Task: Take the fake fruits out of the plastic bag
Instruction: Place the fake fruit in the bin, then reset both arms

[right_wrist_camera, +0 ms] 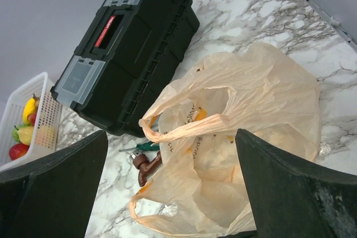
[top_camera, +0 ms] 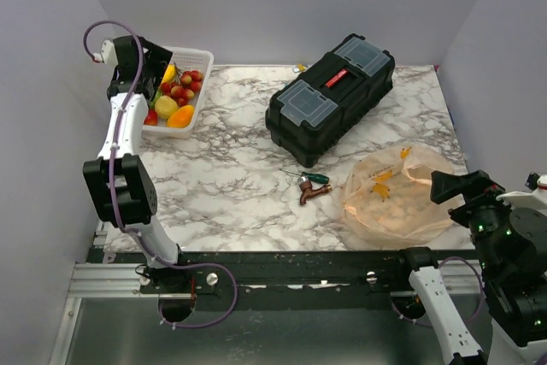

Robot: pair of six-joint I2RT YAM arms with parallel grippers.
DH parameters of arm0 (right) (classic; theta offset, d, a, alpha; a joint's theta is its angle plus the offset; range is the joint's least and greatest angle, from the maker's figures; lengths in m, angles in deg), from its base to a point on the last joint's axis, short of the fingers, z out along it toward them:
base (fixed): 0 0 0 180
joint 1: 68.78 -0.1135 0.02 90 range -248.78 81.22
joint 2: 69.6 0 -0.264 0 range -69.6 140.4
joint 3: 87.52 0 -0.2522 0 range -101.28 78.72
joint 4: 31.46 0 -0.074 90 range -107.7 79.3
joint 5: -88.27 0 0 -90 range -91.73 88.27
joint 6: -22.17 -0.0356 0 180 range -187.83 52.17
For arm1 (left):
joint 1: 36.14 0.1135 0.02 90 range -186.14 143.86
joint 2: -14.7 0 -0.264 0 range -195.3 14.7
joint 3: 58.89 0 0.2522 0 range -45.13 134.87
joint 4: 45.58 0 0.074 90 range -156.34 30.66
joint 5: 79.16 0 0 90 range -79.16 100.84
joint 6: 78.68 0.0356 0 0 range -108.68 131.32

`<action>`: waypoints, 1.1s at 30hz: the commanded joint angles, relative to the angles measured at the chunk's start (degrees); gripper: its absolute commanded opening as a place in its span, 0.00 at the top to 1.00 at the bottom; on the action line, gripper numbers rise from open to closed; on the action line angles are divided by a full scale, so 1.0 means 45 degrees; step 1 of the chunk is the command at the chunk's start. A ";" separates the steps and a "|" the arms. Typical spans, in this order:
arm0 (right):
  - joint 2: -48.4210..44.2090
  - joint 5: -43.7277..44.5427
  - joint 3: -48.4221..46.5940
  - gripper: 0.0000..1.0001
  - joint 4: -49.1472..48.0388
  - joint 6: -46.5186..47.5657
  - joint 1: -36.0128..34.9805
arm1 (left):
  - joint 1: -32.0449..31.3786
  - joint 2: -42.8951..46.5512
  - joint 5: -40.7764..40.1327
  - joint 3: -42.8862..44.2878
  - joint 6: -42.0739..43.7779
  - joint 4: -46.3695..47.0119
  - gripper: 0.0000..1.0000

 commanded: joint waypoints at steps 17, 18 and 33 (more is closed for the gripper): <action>0.0947 -0.1049 -0.1844 0.00 -0.0866 0.1661 -0.0044 | -0.3139 0.9419 0.7631 -0.2478 0.6227 0.2000 0.02; 0.0984 -0.1035 -0.1988 0.00 -0.0877 0.1736 -0.0034 | -0.3159 0.9934 0.7850 -0.2746 0.6230 0.2235 0.02; 0.1237 -0.0712 -0.4134 0.00 -0.0131 0.1992 -0.0038 | -0.3354 1.4941 0.6146 -0.5649 0.5998 0.6694 0.01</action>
